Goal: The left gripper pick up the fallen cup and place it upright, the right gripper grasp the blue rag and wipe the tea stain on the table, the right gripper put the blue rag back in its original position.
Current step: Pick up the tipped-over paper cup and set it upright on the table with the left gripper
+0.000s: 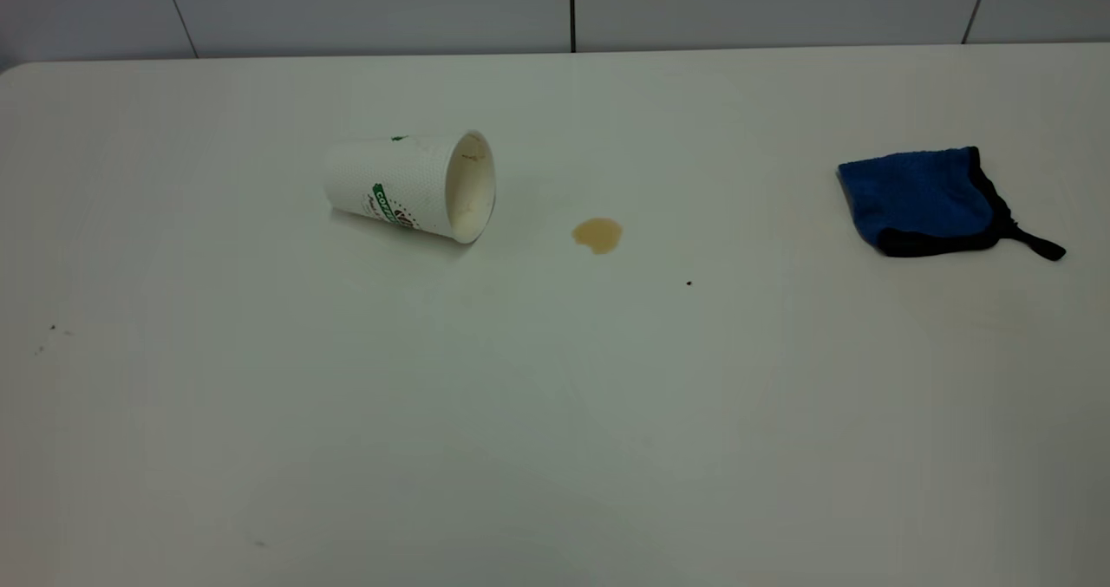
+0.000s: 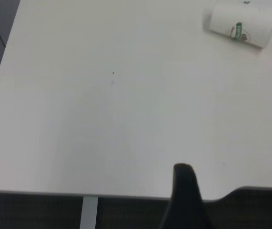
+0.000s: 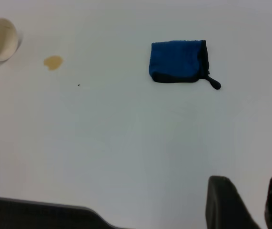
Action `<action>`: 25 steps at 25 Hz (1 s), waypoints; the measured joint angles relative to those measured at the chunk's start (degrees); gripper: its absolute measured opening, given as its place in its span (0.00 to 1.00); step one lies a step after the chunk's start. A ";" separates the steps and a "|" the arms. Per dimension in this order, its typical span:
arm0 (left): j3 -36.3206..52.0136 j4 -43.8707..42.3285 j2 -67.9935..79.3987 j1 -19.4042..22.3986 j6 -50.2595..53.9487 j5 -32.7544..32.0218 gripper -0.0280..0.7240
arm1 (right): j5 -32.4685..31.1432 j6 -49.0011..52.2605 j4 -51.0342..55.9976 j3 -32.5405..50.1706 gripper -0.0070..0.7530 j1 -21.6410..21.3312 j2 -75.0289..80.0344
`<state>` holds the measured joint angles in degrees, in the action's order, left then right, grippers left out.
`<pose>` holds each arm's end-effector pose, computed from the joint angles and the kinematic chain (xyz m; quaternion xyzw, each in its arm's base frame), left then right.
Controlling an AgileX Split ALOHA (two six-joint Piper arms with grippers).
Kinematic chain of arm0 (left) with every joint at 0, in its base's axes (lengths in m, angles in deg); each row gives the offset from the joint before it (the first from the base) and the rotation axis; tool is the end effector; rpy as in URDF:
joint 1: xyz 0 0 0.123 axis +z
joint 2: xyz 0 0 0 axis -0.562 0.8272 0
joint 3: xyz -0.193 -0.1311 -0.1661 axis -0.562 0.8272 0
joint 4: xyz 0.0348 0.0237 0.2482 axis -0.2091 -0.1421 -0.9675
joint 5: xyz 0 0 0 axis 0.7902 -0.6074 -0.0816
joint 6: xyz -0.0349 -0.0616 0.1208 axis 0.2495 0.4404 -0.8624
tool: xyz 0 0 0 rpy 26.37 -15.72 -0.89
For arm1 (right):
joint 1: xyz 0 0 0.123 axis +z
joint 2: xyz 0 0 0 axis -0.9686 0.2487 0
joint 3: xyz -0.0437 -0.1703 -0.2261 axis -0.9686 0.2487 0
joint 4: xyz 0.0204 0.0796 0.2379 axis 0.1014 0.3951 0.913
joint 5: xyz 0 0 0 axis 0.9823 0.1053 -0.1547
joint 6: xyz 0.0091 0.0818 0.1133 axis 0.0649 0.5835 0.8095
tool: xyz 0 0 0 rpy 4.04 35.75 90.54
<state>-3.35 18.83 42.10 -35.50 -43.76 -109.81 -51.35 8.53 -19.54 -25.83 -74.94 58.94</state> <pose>0.0259 -0.0005 0.2549 -0.0249 0.8623 -0.0261 0.5052 0.0342 0.0064 0.2391 -0.0152 0.8702 0.0218 0.4920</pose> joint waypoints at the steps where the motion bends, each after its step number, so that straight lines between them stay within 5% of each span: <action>1: -0.57 0.00 0.00 0.00 0.00 0.10 0.81 | 0.00 0.00 0.00 0.00 0.33 0.00 0.00; 25: -11.31 6.58 55.53 -0.24 -8.93 26.86 0.81 | 0.00 0.00 0.00 0.00 0.33 0.00 0.00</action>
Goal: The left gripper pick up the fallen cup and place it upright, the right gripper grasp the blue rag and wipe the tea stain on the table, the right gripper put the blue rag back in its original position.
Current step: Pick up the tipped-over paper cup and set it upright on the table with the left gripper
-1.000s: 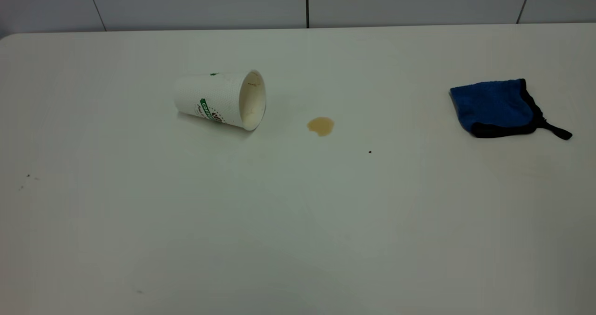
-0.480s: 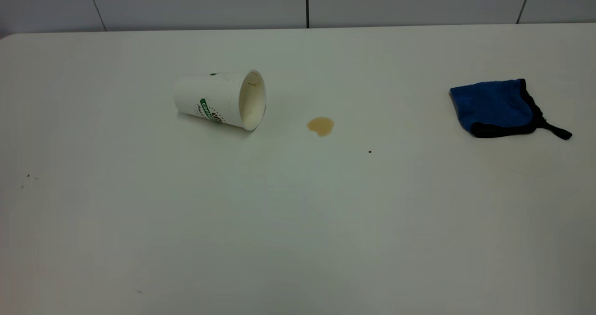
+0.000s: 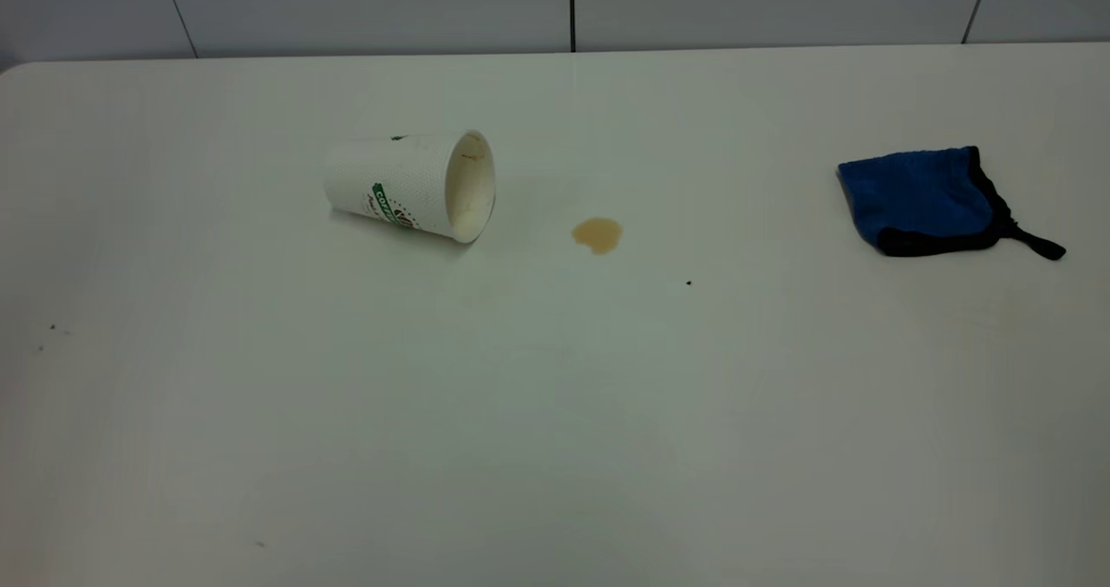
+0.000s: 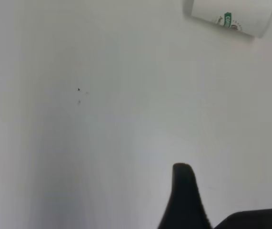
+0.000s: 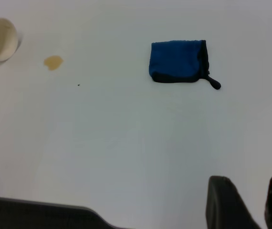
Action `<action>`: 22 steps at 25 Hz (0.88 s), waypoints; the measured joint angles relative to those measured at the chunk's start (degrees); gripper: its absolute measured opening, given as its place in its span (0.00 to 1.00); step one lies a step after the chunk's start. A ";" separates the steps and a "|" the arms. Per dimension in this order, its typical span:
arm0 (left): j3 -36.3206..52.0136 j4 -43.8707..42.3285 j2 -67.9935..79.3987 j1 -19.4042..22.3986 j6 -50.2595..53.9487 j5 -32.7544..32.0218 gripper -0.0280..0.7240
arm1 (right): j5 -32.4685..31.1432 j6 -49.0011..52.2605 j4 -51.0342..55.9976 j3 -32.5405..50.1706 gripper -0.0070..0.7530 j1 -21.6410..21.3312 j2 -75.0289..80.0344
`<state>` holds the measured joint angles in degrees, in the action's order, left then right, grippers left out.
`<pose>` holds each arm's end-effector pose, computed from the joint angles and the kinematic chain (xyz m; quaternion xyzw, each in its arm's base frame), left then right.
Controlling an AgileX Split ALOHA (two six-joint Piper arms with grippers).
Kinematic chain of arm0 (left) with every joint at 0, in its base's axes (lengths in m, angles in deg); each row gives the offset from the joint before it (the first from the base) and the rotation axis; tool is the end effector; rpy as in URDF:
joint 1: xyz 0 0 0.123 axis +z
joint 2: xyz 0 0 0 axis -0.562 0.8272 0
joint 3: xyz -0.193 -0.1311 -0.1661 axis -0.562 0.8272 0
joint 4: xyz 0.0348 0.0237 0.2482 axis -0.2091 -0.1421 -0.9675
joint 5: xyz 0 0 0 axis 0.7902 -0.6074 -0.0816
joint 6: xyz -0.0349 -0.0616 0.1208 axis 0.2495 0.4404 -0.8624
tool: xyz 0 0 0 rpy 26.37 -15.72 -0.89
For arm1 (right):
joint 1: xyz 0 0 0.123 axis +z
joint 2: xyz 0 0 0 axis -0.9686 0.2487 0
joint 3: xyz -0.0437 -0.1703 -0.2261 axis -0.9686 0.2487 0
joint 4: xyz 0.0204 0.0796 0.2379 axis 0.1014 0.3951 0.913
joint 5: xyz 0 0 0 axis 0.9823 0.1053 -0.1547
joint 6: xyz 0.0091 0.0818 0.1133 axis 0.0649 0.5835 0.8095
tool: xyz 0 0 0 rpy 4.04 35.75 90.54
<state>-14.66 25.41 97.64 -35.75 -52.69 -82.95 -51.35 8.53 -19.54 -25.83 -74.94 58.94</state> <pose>0.2137 -0.0158 0.2637 0.0194 0.9278 -0.0411 0.3703 0.0342 0.0064 0.2391 -0.0152 0.8702 0.0218 0.4920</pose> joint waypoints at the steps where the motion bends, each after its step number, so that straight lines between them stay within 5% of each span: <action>1: -0.92 -0.42 2.42 -0.51 -0.38 0.65 0.81 | 0.00 0.00 0.00 0.00 0.33 0.00 0.00; 10: -11.86 -10.91 21.08 -13.66 4.32 5.88 0.81 | 0.00 0.00 0.00 0.00 0.33 0.00 0.00; 22: -24.65 -42.85 50.22 -31.90 30.35 6.53 0.81 | 0.00 0.00 0.00 0.00 0.33 0.00 0.00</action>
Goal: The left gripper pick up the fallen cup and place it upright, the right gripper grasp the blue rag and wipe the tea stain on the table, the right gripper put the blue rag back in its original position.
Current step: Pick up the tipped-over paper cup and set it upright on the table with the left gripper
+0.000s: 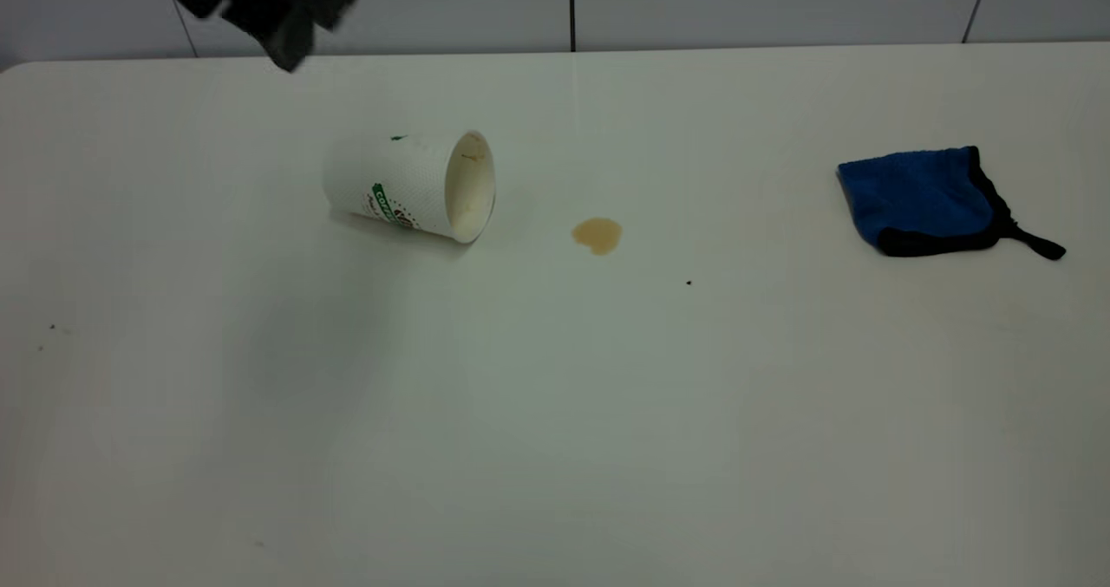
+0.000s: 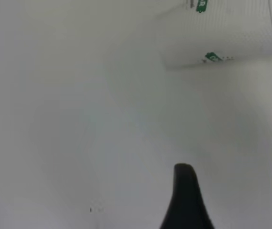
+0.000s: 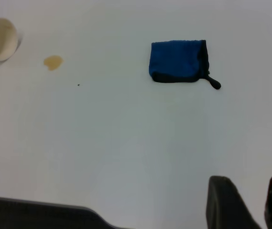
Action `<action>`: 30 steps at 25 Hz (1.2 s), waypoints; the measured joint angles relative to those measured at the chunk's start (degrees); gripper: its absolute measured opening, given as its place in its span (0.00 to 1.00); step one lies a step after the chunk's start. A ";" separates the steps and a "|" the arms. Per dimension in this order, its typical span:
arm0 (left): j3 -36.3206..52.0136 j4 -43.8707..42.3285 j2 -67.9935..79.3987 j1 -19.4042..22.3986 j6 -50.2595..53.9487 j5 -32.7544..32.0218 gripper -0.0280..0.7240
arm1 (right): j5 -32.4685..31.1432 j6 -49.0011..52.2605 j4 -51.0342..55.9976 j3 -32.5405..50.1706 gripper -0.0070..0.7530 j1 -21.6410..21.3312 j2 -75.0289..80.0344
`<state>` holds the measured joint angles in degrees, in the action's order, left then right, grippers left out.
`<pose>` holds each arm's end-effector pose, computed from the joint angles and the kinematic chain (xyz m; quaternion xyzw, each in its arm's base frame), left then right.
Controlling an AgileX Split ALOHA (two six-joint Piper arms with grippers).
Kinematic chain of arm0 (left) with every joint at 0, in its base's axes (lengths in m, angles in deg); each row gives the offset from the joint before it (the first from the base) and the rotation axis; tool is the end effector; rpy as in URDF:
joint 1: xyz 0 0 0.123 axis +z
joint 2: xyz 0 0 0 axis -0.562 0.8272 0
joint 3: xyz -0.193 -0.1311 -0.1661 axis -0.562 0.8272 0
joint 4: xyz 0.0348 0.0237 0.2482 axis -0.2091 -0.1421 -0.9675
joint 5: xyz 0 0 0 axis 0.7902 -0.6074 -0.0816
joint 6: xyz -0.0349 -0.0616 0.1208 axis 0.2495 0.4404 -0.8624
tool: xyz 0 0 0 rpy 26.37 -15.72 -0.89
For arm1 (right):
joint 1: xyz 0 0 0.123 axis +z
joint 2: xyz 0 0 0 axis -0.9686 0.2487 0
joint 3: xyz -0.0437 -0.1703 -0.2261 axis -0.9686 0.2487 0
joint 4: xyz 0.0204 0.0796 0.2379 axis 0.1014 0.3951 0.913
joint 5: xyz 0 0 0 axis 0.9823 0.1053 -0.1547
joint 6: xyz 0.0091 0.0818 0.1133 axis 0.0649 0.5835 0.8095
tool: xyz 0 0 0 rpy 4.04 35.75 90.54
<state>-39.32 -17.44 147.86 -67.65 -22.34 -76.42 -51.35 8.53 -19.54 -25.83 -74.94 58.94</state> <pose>0.3556 -0.1816 0.1536 0.2812 0.9126 0.0904 0.2827 0.0342 0.0064 0.2391 -0.0152 0.8702 0.0218 0.4920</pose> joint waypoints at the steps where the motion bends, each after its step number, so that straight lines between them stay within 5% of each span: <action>1: -0.91 -2.69 2.47 -1.19 2.32 0.00 0.81 | 0.00 0.00 0.00 0.00 0.33 0.00 0.00; 9: -6.12 -18.88 16.16 -6.50 17.09 -0.47 0.81 | 0.00 0.00 0.00 0.00 0.33 0.00 0.00; 15: -6.50 -30.90 21.84 -6.73 26.31 1.05 0.81 | 0.00 0.00 0.00 0.00 0.33 0.00 0.00; 22: -6.61 -49.63 25.32 -6.73 50.26 3.34 0.81 | 0.00 0.00 0.00 0.00 0.33 0.00 0.00; 30: -10.70 -51.36 30.15 -6.73 54.91 2.59 0.81 | 0.00 0.00 0.00 0.00 0.33 0.00 0.00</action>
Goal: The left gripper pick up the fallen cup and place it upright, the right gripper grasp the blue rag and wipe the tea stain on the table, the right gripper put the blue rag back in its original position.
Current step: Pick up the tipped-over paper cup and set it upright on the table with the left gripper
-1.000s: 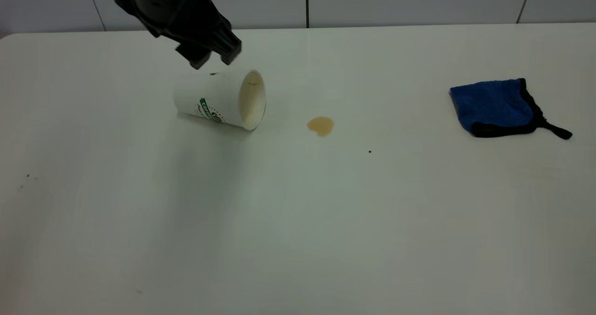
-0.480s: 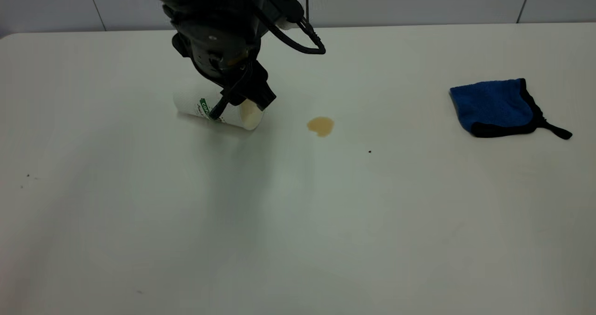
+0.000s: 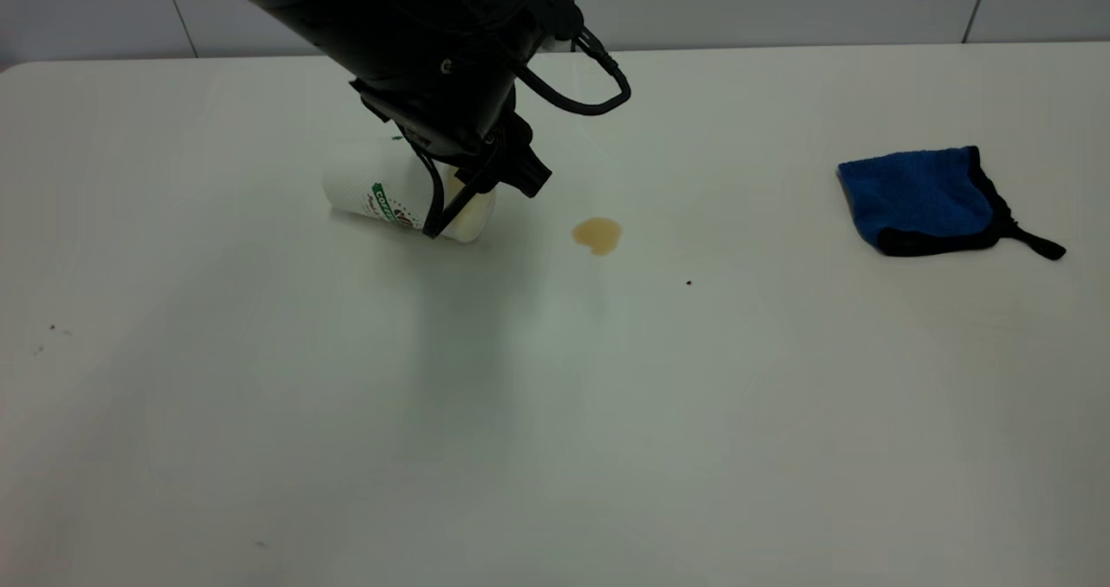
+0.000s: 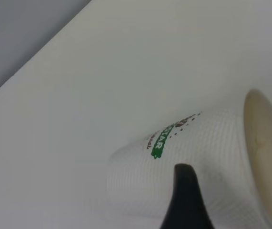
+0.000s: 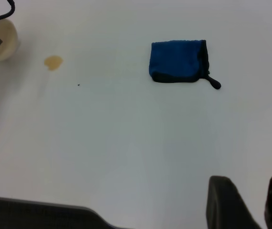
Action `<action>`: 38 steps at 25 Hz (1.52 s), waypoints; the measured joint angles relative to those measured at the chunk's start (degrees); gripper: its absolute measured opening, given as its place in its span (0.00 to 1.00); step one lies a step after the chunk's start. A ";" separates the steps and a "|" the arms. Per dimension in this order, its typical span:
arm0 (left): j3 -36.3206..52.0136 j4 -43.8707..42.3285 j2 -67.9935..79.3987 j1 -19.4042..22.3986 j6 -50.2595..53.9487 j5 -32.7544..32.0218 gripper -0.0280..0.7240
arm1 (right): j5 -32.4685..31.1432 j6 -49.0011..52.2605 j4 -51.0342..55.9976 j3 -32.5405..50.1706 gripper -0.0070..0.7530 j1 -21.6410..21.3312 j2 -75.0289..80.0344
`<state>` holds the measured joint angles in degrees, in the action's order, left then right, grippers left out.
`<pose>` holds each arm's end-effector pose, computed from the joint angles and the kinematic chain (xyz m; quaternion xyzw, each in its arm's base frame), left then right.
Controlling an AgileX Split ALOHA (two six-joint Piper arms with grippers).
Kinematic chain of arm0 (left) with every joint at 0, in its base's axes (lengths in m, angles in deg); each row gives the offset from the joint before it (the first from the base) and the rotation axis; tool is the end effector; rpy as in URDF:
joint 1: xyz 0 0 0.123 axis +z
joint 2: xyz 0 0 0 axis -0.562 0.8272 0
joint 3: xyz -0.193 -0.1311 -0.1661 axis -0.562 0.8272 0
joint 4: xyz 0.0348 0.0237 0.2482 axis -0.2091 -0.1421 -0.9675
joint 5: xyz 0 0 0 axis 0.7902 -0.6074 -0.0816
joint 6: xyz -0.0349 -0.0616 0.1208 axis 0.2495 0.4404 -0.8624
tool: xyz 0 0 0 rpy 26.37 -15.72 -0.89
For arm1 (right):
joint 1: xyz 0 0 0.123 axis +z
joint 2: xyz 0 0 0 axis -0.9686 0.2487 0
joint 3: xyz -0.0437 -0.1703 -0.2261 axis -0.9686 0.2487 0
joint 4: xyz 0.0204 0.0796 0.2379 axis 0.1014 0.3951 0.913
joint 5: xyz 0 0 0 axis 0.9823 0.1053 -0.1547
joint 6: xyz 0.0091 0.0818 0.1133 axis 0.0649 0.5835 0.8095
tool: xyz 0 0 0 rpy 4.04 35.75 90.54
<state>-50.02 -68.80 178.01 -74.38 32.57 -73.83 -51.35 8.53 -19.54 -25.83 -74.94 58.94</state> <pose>0.4029 -0.2490 0.0129 0.2898 0.8757 0.1472 0.3571 0.0342 0.0064 0.2391 -0.0152 0.8702 0.0218 0.4920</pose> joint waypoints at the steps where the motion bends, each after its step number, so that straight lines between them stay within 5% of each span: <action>1: -0.92 0.59 0.65 0.00 -0.06 -0.60 0.81 | 0.00 0.00 0.00 0.00 0.33 0.00 0.00; 15: -10.17 10.46 9.14 0.00 -5.74 -11.22 0.73 | 0.00 0.00 0.00 0.00 0.33 0.00 0.00; 20: -10.17 10.99 9.59 0.05 -5.78 -12.88 0.58 | 0.00 0.00 0.00 0.00 0.33 0.00 0.00; 30: -11.47 11.13 9.59 0.05 -5.91 -19.36 0.08 | 0.00 0.00 0.00 0.00 0.33 0.00 0.00; 35: -16.99 15.14 9.20 0.05 -7.40 -33.22 0.05 | 0.00 0.00 0.00 0.00 0.33 0.00 0.00; 38: -22.08 18.93 7.42 0.11 -12.29 -35.75 0.05 | 0.00 0.00 0.00 0.00 0.33 0.00 0.00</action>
<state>-72.10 -49.87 185.43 -74.27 20.28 -109.58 -51.35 8.53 -19.54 -25.83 -74.94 58.94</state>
